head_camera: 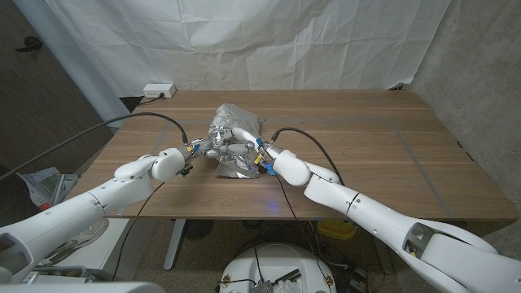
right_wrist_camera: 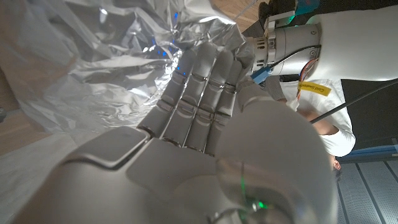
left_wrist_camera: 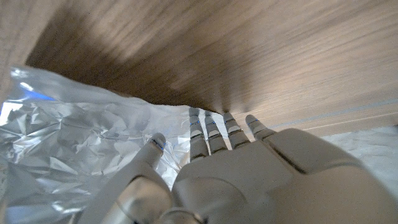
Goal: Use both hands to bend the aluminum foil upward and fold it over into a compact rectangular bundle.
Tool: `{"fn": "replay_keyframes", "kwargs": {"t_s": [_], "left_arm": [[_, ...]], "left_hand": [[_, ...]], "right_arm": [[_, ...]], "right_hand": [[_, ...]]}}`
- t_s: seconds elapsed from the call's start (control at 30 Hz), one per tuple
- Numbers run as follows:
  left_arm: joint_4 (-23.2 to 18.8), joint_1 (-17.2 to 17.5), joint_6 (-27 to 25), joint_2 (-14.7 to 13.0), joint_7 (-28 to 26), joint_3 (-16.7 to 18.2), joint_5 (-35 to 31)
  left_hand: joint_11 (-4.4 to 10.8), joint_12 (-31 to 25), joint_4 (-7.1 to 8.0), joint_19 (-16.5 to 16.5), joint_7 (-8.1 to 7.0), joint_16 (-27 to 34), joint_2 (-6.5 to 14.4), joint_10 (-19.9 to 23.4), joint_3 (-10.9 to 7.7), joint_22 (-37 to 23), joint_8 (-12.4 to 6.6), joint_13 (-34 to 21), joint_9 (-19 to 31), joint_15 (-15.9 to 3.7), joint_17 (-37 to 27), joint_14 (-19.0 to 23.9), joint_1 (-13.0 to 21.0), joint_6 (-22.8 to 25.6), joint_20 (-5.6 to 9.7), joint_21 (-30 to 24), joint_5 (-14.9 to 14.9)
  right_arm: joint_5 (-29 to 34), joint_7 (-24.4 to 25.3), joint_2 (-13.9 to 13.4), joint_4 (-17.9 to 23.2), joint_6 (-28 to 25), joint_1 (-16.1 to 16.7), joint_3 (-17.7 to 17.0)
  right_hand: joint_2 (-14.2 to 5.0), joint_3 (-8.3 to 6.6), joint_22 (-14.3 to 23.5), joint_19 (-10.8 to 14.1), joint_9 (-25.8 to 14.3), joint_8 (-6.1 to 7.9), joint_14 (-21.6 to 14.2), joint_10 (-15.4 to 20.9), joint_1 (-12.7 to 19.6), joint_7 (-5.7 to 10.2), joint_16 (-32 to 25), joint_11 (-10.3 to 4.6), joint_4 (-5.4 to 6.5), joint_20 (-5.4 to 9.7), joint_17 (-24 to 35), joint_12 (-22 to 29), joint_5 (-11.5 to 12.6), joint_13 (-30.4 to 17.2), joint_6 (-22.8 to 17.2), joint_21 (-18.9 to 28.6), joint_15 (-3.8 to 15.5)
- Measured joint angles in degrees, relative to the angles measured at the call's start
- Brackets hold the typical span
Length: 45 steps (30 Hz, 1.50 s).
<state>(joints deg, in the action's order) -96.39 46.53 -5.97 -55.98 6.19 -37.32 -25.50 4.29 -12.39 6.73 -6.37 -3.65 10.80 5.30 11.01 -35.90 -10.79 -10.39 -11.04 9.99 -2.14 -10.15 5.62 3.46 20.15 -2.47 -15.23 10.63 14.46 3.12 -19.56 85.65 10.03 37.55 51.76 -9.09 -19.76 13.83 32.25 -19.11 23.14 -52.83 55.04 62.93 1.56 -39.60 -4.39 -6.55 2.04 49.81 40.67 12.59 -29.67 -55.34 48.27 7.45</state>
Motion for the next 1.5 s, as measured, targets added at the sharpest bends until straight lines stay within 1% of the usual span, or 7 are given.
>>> {"fn": "replay_keyframes", "kwargs": {"t_s": [0.13, 0.23, 0.4, 0.6, 0.97, 1.33, 1.5], "left_arm": [[0.1, -0.11, 0.0, 0.09, -0.02, 0.0, 0.0], [0.27, -0.26, -0.01, 0.16, -0.03, -0.01, -0.03], [0.37, -0.49, -0.01, 0.23, -0.07, -0.01, -0.09], [0.38, -0.56, -0.04, 0.23, -0.44, 0.18, -0.11], [0.21, -0.44, 0.51, 0.03, -0.94, 0.62, 0.2], [-0.55, 0.67, 1.9, -0.51, -3.47, 2.24, 1.07], [-1.02, 1.6, 2.56, -0.76, -5.41, 3.52, 1.53]], "left_hand": [[0.0, 0.0, 0.0, 0.0, 0.0, 0.0, 0.0, 0.0, 0.0, 0.0, -0.03, -0.01, 0.03, 0.0, 0.0, 0.0, 0.0, 0.0, 0.0, 0.0, 0.0], [0.0, 0.0, 0.0, 0.0, 0.0, 0.0, 0.0, 0.0, 0.0, 0.0, -0.03, -0.01, 0.04, 0.0, 0.0, 0.0, 0.0, 0.0, 0.0, 0.0, 0.0], [0.0, 0.0, 0.0, 0.23, 0.01, 0.0, 0.01, 0.0, 0.0, 0.0, -0.03, -0.01, 0.04, 0.0, 0.0, 0.0, 0.0, 0.0, -0.22, 0.0, 0.0], [0.0, 0.0, 0.0, 0.66, 0.01, 0.0, 0.01, 0.0, 0.0, 0.0, -0.03, -0.01, 0.04, 0.0, 0.0, 0.0, 0.01, 0.0, -0.39, 0.2, 0.0], [0.11, 0.0, -0.01, 1.31, -0.13, 0.0, 0.01, 0.53, 0.0, 0.0, -0.03, -0.01, 0.03, -0.01, 0.0, 0.43, 0.01, 0.75, -0.6, 0.22, 0.0], [0.68, -0.85, -1.38, 7.67, -0.09, 0.74, 0.2, 5.18, -1.04, 0.0, -1.44, -0.01, 0.2, -0.07, 0.3, 6.13, 1.07, 5.0, -1.01, -1.56, 0.0], [0.83, -0.85, -2.81, 9.68, -0.75, 0.74, 0.09, 5.95, -1.49, 0.0, -1.44, -0.01, 0.13, -0.17, 0.3, 7.63, 2.07, 5.65, -1.05, -2.04, 0.0]], "right_arm": [[-0.88, -0.64, 0.1, -0.26, 0.17, -0.15, 0.03], [-2.47, -1.67, 0.36, -1.86, 1.23, -0.74, 0.01], [-4.88, -3.34, 0.44, -3.0, 3.09, -1.1, -0.18], [-7.51, -5.26, 0.86, -6.08, 5.84, -1.89, -0.68], [-10.38, -6.98, 1.66, -9.46, 9.53, -2.67, -1.4], [-10.4, -6.07, 1.96, -10.32, 10.74, -2.74, -1.87], [-9.84, -5.24, 1.99, -10.45, 11.09, -2.76, -2.04]], "right_hand": [[1.24, 2.08, -0.79, -1.55, 0.76, -0.43, 1.51, -2.92, -4.46, -0.43, 2.71, 2.81, 2.05, -1.56, -2.67, -1.77, -0.92, 1.3, 2.06, 0.52, -0.57], [3.17, 5.45, -1.5, -3.1, 1.57, -2.0, 3.49, -5.52, -10.33, -2.36, 4.65, 5.39, 4.18, -3.09, -4.7, -3.34, -1.51, 2.09, 4.62, 0.79, -0.93], [4.91, 9.63, -2.63, -7.13, 3.34, -5.82, 9.76, -12.18, -20.54, -3.86, 10.95, 6.78, 8.19, -5.46, -10.3, -7.71, -1.51, 4.83, 10.88, -0.13, -4.16], [5.93, 12.04, -3.51, -10.53, 4.72, -9.18, 15.52, -19.16, -27.4, -4.69, 16.53, 8.49, 10.6, -7.68, -14.6, -12.34, -1.51, 6.91, 16.86, -1.83, -6.83], [5.73, 12.89, -3.17, -11.32, 5.03, -10.31, 17.0, -22.72, -30.26, -4.92, 18.45, 7.88, 11.45, -8.08, -16.48, -15.53, -1.31, 9.24, 19.25, -2.43, -7.56], [4.74, 11.84, -3.57, -10.56, 4.86, -9.49, 15.73, -20.63, -29.27, -5.26, 18.98, 11.03, 10.41, -8.18, -18.15, -15.45, -1.06, 9.53, 18.48, -2.44, -7.78], [4.74, 11.45, -3.54, -10.06, 4.79, -8.93, 15.42, -19.73, -29.27, -5.25, 19.33, 9.25, 10.02, -8.07, -18.91, -15.46, -1.06, 10.02, 17.86, -2.44, -7.62]]}}
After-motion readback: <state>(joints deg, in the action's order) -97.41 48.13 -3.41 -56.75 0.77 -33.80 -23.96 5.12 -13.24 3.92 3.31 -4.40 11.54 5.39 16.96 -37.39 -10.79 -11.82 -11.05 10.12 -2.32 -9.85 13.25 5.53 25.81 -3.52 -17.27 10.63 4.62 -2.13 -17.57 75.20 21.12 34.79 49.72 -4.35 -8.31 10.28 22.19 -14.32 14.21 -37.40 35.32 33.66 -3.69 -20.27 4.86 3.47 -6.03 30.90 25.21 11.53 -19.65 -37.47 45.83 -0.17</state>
